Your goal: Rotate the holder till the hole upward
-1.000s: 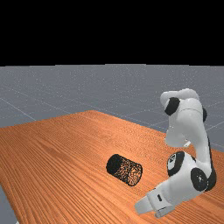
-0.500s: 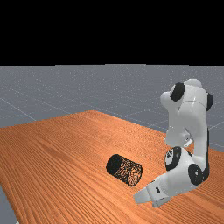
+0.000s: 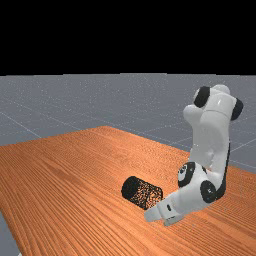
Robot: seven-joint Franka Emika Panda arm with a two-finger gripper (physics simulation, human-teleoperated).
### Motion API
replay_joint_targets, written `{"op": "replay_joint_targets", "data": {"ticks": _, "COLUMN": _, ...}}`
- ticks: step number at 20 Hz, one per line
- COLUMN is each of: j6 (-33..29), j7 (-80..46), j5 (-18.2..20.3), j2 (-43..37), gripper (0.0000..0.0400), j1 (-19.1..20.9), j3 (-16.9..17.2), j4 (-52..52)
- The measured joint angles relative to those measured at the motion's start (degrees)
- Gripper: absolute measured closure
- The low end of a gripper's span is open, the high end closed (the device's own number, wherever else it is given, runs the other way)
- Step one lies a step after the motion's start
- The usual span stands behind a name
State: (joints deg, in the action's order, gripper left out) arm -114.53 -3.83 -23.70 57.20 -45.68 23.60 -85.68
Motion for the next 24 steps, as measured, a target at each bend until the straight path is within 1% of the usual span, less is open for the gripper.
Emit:
{"op": "replay_joint_targets", "data": {"ticks": 3, "j6": -1.8, "j7": 0.1, "j5": -0.8, "j2": -0.9, "gripper": 0.0000, "j1": 0.4, "j3": 0.7, "j4": -2.4}}
{"op": "replay_joint_targets", "data": {"ticks": 4, "j6": -5.9, "j7": 1.0, "j5": -2.1, "j2": -2.6, "gripper": 0.0000, "j1": 0.6, "j3": 0.9, "j4": -5.8}}
{"op": "replay_joint_targets", "data": {"ticks": 6, "j6": -7.5, "j7": 1.2, "j5": -2.7, "j2": -3.4, "gripper": 0.0000, "j1": 1.2, "j3": 1.5, "j4": -7.7}}
{"op": "replay_joint_targets", "data": {"ticks": 8, "j6": -12.0, "j7": 1.9, "j5": -5.2, "j2": -4.9, "gripper": 0.0000, "j1": 1.6, "j3": 2.7, "j4": -11.7}}
{"op": "replay_joint_targets", "data": {"ticks": 10, "j6": -14.0, "j7": 2.2, "j5": -6.0, "j2": -5.6, "gripper": 0.0000, "j1": 2.5, "j3": 3.6, "j4": -13.7}}
{"op": "replay_joint_targets", "data": {"ticks": 14, "j6": -12.1, "j7": 0.8, "j5": -5.6, "j2": -8.1, "gripper": 0.0000, "j1": 1.9, "j3": 4.7, "j4": -14.9}}
{"op": "replay_joint_targets", "data": {"ticks": 16, "j6": -11.8, "j7": 3.0, "j5": -5.8, "j2": -8.8, "gripper": 0.0000, "j1": 2.3, "j3": 4.4, "j4": -15.0}}
{"op": "replay_joint_targets", "data": {"ticks": 17, "j6": -9.6, "j7": 4.7, "j5": -4.5, "j2": -8.4, "gripper": 0.0000, "j1": 3.1, "j3": 3.6, "j4": -13.5}}
{"op": "replay_joint_targets", "data": {"ticks": 20, "j6": -9.1, "j7": 7.1, "j5": -4.3, "j2": -8.4, "gripper": 0.0000, "j1": 4.4, "j3": 3.4, "j4": -13.4}}
{"op": "replay_joint_targets", "data": {"ticks": 24, "j6": -11.8, "j7": 7.6, "j5": -5.5, "j2": -9.3, "gripper": 0.0000, "j1": 5.5, "j3": 4.4, "j4": -15.6}}
